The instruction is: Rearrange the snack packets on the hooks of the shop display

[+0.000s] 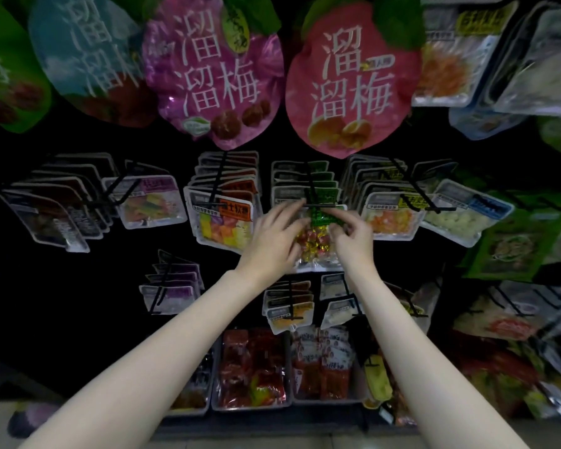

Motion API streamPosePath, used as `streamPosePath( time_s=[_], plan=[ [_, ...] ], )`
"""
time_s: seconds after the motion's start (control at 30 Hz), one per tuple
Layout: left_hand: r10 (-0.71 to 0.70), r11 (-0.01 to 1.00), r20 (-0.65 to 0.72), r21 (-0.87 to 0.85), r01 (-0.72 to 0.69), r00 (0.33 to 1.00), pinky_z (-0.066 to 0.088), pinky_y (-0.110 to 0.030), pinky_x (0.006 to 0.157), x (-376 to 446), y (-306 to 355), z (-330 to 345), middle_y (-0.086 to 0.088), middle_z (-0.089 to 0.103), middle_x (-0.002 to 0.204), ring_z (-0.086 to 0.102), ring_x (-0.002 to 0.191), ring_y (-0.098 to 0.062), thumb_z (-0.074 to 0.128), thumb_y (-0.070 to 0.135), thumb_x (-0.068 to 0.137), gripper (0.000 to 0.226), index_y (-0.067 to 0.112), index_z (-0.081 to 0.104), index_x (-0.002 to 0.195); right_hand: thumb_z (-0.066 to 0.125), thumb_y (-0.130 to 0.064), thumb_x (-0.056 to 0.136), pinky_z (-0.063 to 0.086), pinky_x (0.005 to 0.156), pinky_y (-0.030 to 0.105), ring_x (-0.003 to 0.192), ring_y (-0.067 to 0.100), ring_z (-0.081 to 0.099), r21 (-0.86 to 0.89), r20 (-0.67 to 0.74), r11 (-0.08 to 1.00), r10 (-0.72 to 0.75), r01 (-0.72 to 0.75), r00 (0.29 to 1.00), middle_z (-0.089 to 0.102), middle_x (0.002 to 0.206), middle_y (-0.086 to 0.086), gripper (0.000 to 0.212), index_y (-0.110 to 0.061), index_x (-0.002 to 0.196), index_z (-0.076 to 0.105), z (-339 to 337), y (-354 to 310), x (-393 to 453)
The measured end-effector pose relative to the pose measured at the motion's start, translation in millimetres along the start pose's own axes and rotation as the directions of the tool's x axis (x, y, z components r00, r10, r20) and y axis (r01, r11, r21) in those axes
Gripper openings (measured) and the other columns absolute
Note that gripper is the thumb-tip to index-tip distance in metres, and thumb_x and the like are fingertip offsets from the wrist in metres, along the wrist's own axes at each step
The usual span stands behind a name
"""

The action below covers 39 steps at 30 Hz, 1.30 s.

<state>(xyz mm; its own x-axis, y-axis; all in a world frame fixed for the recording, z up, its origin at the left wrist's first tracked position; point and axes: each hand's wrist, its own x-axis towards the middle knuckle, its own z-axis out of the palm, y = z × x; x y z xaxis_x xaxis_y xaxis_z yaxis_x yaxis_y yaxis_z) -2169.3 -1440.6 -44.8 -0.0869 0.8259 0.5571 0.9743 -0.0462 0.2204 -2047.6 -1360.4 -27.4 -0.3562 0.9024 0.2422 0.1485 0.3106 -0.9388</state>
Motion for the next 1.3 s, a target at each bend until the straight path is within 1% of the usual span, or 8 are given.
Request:
streamPosePath(
  time_s=[0.13, 0.27, 0.47, 0.67, 0.8, 0.97, 1.17, 1.3],
  plan=[
    [0.058, 0.998, -0.112, -0.002, -0.059, 0.992, 0.038, -0.047, 0.094, -9.9, -1.1, -0.3, -0.013, 0.055, 0.127, 0.036, 0.120, -0.025, 0.045, 0.015, 0.076, 0.042, 0.010, 0.060, 0.115, 0.048, 0.007, 0.090, 0.045, 0.081, 0.042, 0.089, 0.028, 0.053, 0.059, 0.079, 0.997, -0.047, 0.042, 0.996, 0.057, 0.103, 0.005, 0.039, -0.025, 0.098, 0.068, -11.3, -0.2, -8.8],
    [0.098, 0.993, -0.080, 0.074, -0.092, 0.992, 0.032, -0.044, 0.101, -3.8, -6.0, 0.0, -0.010, 0.049, 0.136, 0.030, 0.129, -0.023, 0.039, 0.022, 0.079, 0.050, 0.011, 0.053, 0.126, 0.049, 0.004, 0.092, 0.051, 0.079, 0.029, 0.087, 0.019, 0.057, 0.085, -0.021, 0.995, -0.055, 0.057, 0.998, 0.058, 0.111, 0.011, 0.043, -0.036, 0.093, 0.064, -9.6, -3.5, -0.1],
    [0.124, 0.977, -0.043, 0.180, -0.114, 0.991, 0.026, -0.041, 0.099, 2.6, -7.5, 3.7, -0.004, 0.051, 0.135, 0.028, 0.132, -0.024, 0.037, 0.025, 0.087, 0.046, 0.015, 0.051, 0.130, 0.046, 0.004, 0.092, 0.044, 0.102, 0.037, 0.110, 0.018, 0.054, 0.020, -0.021, 0.999, -0.039, 0.040, 0.999, 0.057, 0.113, 0.006, 0.041, -0.031, 0.102, 0.065, -2.6, -2.4, 3.8],
    [0.091, 0.974, 0.124, 0.195, -0.114, 0.988, 0.032, -0.051, 0.104, -8.6, -18.2, 9.8, -0.006, 0.038, 0.147, 0.023, 0.140, -0.029, 0.035, 0.028, 0.091, 0.054, 0.011, 0.036, 0.142, 0.043, 0.003, 0.094, 0.026, 0.090, 0.008, 0.124, 0.017, 0.039, -0.184, 0.024, 0.982, -0.039, 0.043, 0.999, 0.044, 0.130, 0.010, 0.039, -0.016, 0.124, 0.059, -1.1, -5.7, 5.2],
    [0.000, 0.983, 0.153, 0.184, -0.028, 0.988, 0.013, -0.045, 0.112, -11.3, -20.7, 14.8, -0.006, 0.022, 0.154, 0.014, 0.143, -0.030, 0.056, 0.016, 0.087, 0.066, 0.016, 0.026, 0.147, 0.045, -0.002, 0.094, 0.019, 0.110, 0.025, 0.138, 0.027, 0.020, -0.369, 0.071, 0.929, 0.072, -0.041, 0.995, 0.022, 0.145, 0.011, 0.046, -0.012, 0.138, 0.042, 1.8, -0.7, 6.8],
    [0.135, 0.986, 0.037, 0.093, -0.138, 0.990, 0.046, -0.049, 0.089, -17.5, -3.5, 22.9, -0.015, 0.055, 0.126, 0.037, 0.115, -0.028, 0.070, 0.003, 0.071, 0.052, 0.009, 0.055, 0.120, 0.046, -0.006, 0.094, 0.026, 0.110, 0.032, 0.136, 0.029, 0.027, -0.385, -0.027, 0.909, 0.163, -0.161, 0.986, 0.021, 0.147, 0.011, 0.042, -0.015, 0.134, 0.045, -41.3, 22.7, -6.6],
    [0.218, 0.976, 0.004, 0.023, -0.218, 0.976, 0.044, -0.044, 0.090, 2.5, 48.7, 40.6, -0.012, 0.053, 0.125, 0.041, 0.114, -0.026, 0.060, 0.005, 0.078, 0.047, 0.011, 0.049, 0.124, 0.048, -0.004, 0.093, 0.044, 0.092, 0.034, 0.118, 0.028, 0.048, -0.270, -0.301, 0.915, 0.215, -0.299, 0.929, 0.033, 0.138, 0.012, 0.034, -0.013, 0.126, 0.049, -126.7, 48.7, 0.2],
    [0.170, 0.985, -0.028, 0.036, -0.169, 0.985, 0.044, -0.046, 0.091, 33.5, 89.0, 64.0, -0.014, 0.053, 0.126, 0.043, 0.115, -0.028, 0.064, 0.001, 0.078, 0.049, 0.010, 0.051, 0.124, 0.048, -0.006, 0.094, 0.033, 0.080, 0.017, 0.121, 0.024, 0.042, -0.354, -0.345, 0.922, 0.027, -0.157, 0.938, 0.027, 0.141, 0.011, 0.037, -0.008, 0.130, 0.041, -181.4, 58.9, 17.3]
  ],
)
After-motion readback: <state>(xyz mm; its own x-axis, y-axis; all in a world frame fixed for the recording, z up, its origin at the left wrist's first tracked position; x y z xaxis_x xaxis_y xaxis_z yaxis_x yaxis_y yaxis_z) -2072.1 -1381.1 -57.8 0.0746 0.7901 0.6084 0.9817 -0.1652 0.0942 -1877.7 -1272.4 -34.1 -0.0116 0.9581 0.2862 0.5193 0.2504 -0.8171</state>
